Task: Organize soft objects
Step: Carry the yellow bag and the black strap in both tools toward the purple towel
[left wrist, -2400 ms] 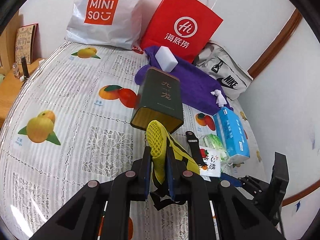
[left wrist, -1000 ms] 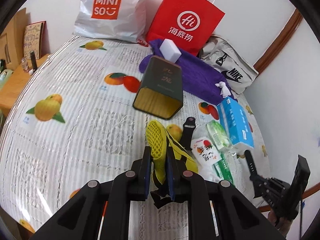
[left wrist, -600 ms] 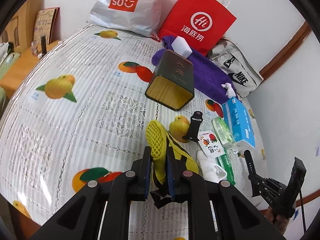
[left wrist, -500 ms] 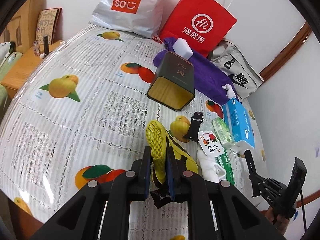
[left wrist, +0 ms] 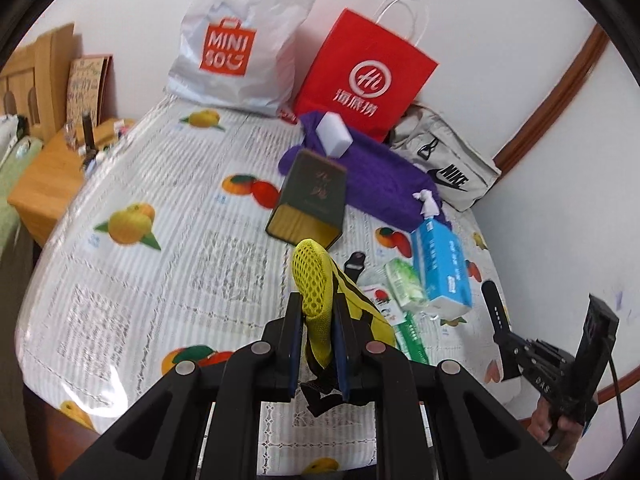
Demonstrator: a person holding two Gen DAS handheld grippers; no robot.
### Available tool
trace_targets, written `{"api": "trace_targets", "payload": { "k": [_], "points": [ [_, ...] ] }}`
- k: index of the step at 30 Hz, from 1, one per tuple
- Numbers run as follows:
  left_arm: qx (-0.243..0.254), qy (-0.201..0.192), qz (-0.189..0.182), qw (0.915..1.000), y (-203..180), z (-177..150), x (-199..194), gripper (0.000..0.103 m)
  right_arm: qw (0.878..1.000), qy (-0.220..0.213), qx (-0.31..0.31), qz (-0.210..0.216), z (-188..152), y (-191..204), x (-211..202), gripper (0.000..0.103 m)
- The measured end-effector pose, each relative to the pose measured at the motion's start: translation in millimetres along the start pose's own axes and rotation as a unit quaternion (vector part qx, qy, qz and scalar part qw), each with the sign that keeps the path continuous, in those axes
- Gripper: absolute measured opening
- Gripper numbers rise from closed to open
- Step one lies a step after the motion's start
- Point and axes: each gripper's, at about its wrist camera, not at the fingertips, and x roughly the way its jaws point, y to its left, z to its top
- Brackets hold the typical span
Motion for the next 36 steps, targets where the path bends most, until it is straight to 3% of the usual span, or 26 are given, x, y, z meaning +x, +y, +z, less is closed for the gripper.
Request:
{"api": "trace_targets", "payload": {
  "k": [17, 36],
  "points": [
    [0.027, -0.042, 0.012, 0.9987, -25, 63, -27, 0.014, 0.999, -0.05, -0.008, 0.003, 92, 7, -18, 0.003],
    [0.044, -0.033, -0.013, 0.9984, -40, 134, 37, 0.014, 0.998, -0.057, 0.029, -0.012, 124, -32, 13, 0.003]
  ]
}}
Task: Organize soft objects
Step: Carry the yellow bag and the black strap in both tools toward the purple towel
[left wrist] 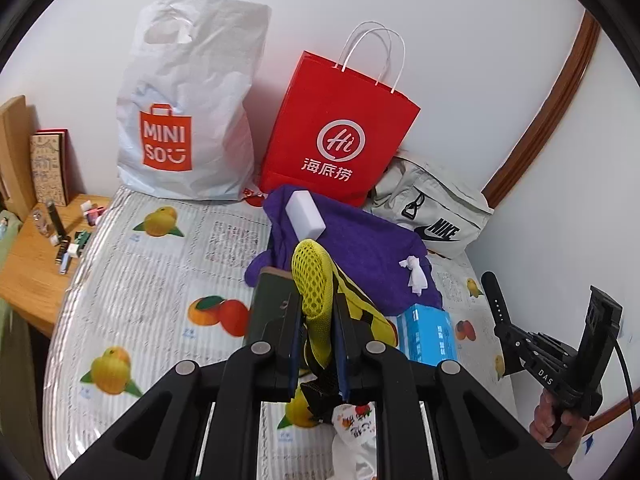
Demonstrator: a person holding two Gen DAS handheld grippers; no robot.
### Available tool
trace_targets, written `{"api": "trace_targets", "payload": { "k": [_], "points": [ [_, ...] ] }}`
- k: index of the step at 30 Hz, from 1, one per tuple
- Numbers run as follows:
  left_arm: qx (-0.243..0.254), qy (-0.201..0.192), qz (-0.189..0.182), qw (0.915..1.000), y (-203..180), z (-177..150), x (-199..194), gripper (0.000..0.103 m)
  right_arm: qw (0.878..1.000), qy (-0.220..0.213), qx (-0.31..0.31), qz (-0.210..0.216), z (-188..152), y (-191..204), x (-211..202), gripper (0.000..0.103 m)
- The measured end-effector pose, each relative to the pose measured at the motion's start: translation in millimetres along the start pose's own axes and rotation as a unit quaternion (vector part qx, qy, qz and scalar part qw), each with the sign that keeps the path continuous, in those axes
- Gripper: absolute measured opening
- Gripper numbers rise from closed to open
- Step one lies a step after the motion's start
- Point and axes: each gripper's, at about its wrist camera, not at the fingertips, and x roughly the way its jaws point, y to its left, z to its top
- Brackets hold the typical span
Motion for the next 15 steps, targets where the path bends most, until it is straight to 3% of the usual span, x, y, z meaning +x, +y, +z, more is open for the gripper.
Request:
{"api": "trace_targets", "payload": {
  "k": [15],
  "points": [
    [0.012, 0.056, -0.016, 0.9982, -18, 46, 119, 0.014, 1.0, 0.015, 0.013, -0.002, 54, -26, 71, 0.003]
  ]
}}
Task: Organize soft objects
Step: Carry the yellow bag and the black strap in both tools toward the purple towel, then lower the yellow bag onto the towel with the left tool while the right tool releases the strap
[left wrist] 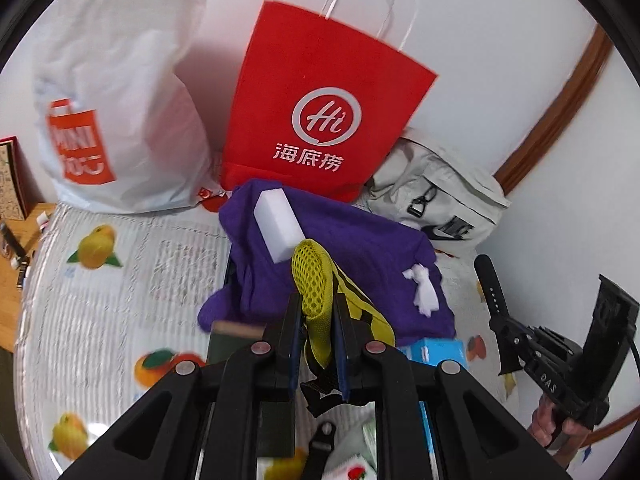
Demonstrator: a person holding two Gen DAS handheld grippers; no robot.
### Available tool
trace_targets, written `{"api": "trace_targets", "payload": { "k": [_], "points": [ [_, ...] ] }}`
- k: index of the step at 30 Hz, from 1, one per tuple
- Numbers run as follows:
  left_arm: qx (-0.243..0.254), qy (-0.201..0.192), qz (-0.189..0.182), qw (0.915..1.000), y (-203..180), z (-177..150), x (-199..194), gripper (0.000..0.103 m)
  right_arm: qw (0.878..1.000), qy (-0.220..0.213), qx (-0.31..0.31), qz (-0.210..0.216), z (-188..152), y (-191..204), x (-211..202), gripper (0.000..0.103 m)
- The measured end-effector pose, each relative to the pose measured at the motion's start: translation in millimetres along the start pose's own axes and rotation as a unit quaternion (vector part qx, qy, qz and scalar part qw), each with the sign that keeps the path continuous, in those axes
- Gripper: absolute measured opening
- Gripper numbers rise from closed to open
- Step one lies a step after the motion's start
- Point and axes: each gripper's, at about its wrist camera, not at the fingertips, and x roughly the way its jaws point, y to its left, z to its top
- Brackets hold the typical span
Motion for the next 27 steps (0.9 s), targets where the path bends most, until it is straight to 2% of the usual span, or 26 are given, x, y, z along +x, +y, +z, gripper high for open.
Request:
{"api": "trace_targets", "payload": {
  "k": [5, 8, 11, 13, 18, 27],
  "points": [
    [-0.021, 0.017, -0.015, 0.9995, 4, 16, 44, 0.014, 1.0, 0.009, 0.001, -0.011, 16, -11, 29, 0.003],
    [-0.051, 0.031, -0.016, 0.9981, 16, 15, 67, 0.014, 1.0, 0.017, -0.003, -0.014, 23, -14, 45, 0.003],
    [-0.074, 0.025, -0.018, 0.9968, 31, 13, 76, 0.014, 1.0, 0.025, -0.007, -0.015, 27, -17, 60, 0.003],
    [-0.081, 0.031, -0.004, 0.9962, 38, 13, 83, 0.014, 0.999, 0.03, -0.009, -0.016, 29, -19, 70, 0.003],
    [-0.112, 0.034, -0.018, 0.993, 56, 17, 97, 0.014, 0.999, 0.045, -0.005, -0.017, 32, -26, 93, 0.003],
    [-0.125, 0.05, -0.031, 0.9904, 63, 25, 124, 0.014, 0.998, 0.063, -0.013, -0.015, 35, -27, 119, 0.003]
  ]
}}
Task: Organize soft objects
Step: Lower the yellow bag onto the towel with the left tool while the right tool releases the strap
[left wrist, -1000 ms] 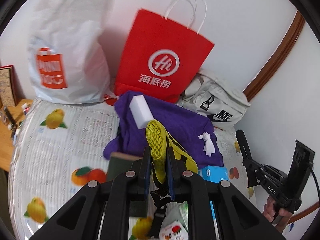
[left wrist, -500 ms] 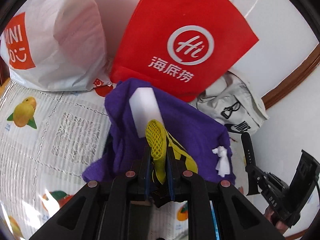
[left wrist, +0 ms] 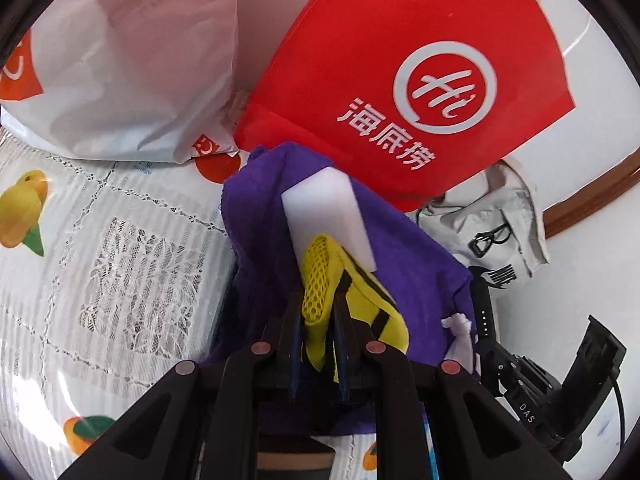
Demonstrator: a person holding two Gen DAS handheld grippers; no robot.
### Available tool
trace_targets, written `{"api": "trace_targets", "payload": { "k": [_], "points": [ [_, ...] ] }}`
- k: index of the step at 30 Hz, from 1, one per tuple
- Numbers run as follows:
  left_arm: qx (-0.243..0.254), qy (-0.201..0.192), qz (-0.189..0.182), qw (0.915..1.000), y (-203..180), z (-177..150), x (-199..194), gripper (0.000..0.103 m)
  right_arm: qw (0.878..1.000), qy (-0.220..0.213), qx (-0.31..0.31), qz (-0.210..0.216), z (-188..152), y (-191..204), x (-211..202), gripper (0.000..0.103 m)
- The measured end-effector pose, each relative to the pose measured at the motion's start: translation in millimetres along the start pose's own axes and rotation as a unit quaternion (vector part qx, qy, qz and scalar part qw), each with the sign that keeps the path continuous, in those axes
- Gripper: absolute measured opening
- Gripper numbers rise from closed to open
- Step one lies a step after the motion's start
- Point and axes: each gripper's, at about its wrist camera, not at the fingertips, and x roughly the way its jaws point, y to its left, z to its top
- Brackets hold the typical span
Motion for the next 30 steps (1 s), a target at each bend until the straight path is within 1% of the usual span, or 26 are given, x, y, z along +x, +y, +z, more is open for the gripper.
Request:
{"api": "trace_targets", "payload": {
  "k": [5, 9, 12, 14, 19, 22, 24, 26, 27, 28, 30],
  "points": [
    [0.001, 0.006, -0.001, 1.0, 4, -1, 7, 0.015, 1.0, 0.012, -0.005, -0.002, 1, -1, 12, 0.003],
    [0.008, 0.012, -0.001, 0.9999, 6, -2, 11, 0.017, 1.0, 0.024, -0.006, 0.001, 1, -1, 22, 0.003],
    [0.003, 0.018, -0.002, 0.9998, 9, -2, 15, 0.018, 0.999, 0.035, -0.006, 0.003, 1, 0, 32, 0.003],
    [0.007, 0.025, 0.005, 0.9997, 11, -4, 19, 0.018, 0.999, 0.043, -0.006, 0.004, -1, 0, 38, 0.003],
    [0.012, 0.03, 0.005, 0.9995, 10, -4, 19, 0.018, 0.998, 0.058, -0.003, 0.002, -2, -2, 47, 0.003],
    [0.013, 0.038, 0.018, 0.9991, 10, -5, 20, 0.018, 0.998, 0.062, -0.005, 0.0, 2, -3, 53, 0.003],
    [0.015, 0.039, 0.019, 0.9989, 10, -5, 18, 0.019, 0.998, 0.062, -0.004, -0.002, 0, -4, 54, 0.003],
    [0.018, 0.041, 0.033, 0.9985, 9, -5, 18, 0.021, 0.998, 0.062, -0.004, -0.004, -1, -3, 56, 0.003],
    [0.025, 0.043, 0.039, 0.998, 7, -5, 18, 0.025, 0.998, 0.062, -0.003, -0.004, -3, -4, 56, 0.004],
    [0.032, 0.046, 0.046, 0.9973, 5, -6, 19, 0.033, 0.998, 0.063, -0.001, -0.003, -4, -5, 57, 0.004],
    [0.041, 0.049, 0.049, 0.9968, 2, -7, 20, 0.041, 0.998, 0.063, 0.003, 0.0, -4, -5, 58, 0.004]
  ]
}}
